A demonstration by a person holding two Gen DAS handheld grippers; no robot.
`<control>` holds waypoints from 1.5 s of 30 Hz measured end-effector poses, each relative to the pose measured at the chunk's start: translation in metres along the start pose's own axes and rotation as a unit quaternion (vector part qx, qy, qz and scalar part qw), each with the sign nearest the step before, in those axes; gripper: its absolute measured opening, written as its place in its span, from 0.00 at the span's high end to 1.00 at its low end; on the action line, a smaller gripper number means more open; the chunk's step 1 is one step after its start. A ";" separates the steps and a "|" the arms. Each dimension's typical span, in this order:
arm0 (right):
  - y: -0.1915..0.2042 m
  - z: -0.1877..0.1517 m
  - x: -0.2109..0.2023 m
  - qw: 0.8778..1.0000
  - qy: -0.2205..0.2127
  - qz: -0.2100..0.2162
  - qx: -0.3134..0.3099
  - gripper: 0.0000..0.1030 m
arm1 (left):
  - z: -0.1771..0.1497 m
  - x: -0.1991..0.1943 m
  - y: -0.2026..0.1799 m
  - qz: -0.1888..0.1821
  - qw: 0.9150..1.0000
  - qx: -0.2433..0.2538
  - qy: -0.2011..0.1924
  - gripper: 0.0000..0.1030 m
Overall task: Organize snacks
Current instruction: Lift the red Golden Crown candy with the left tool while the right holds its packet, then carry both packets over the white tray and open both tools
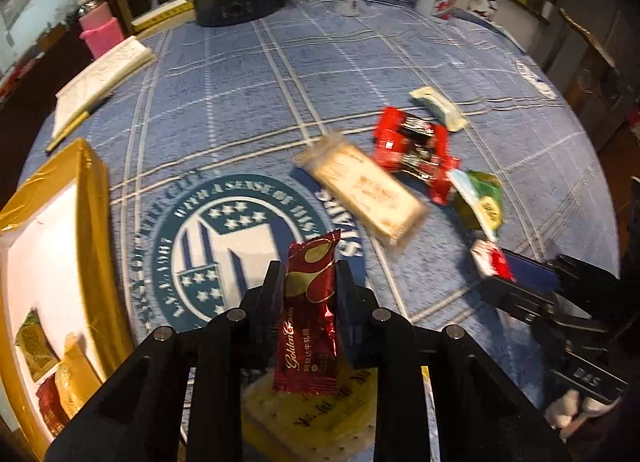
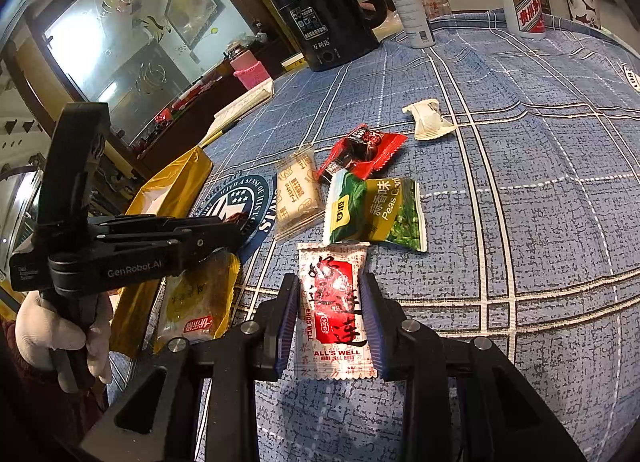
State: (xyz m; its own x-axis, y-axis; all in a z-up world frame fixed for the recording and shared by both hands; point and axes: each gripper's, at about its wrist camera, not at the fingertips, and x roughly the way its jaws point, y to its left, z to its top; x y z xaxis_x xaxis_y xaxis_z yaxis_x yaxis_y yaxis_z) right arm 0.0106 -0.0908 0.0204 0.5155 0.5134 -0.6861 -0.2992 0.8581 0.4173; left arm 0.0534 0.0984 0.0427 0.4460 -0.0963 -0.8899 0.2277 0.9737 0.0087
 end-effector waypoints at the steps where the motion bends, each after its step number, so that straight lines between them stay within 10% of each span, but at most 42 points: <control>1: 0.000 0.000 0.000 1.000 0.000 0.000 0.000 0.69 | 0.000 0.004 -0.001 0.012 1.000 0.005 0.004 0.78; 11: 0.004 -0.004 -0.002 1.000 -0.008 -0.005 -0.012 0.71 | -0.013 0.003 0.001 0.009 1.000 -0.008 -0.029 0.76; 25: 0.024 -0.004 -0.022 0.998 -0.047 -0.008 -0.038 0.71 | -0.078 -0.109 0.078 -0.048 0.979 -0.121 -0.154 0.76; 45: 0.261 -0.021 0.067 0.971 0.098 0.114 -0.185 0.71 | -0.159 -0.093 0.234 -0.006 0.947 -0.286 -0.147 0.76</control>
State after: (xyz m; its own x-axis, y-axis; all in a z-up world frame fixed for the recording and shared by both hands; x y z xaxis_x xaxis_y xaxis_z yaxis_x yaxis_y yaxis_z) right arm -0.0495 0.1675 0.0708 0.2498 0.6513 -0.7165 -0.6737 0.6484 0.3545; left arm -0.0720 0.3684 0.0548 0.6875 -0.0802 -0.7217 -0.2332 0.9169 -0.3240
